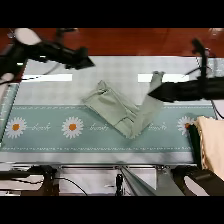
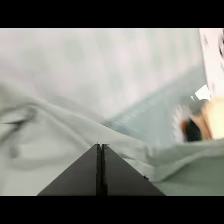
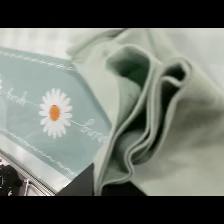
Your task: Fold the shirts.
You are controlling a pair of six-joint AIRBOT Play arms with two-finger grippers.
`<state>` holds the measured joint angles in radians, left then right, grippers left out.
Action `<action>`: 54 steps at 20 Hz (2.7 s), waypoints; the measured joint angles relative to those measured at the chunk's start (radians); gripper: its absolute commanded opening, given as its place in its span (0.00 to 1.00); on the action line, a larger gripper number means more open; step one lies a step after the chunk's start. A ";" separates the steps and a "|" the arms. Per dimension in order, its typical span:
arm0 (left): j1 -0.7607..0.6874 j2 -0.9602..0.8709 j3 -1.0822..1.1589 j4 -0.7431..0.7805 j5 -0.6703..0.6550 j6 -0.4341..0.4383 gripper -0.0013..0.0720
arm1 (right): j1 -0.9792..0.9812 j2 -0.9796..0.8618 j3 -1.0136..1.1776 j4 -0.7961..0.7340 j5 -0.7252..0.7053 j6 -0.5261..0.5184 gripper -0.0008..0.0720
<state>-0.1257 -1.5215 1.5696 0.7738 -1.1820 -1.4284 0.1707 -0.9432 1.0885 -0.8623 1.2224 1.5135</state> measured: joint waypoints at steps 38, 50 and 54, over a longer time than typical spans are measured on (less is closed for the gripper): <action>0.400 0.748 -0.905 0.003 0.125 0.185 0.04 | 0.283 -0.011 -0.680 -0.061 -0.734 0.605 0.86; 0.342 0.748 -0.905 0.003 0.127 0.190 0.04 | 0.264 -0.389 -0.270 0.168 -0.583 0.119 0.04; 0.340 0.748 -0.905 0.003 0.127 0.190 0.04 | 0.171 -0.406 0.010 0.130 -0.417 0.036 0.04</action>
<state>0.2142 -0.7731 0.6643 0.7773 -1.0554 -1.2385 0.3420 -1.3495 1.0981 -0.7319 0.8055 1.5497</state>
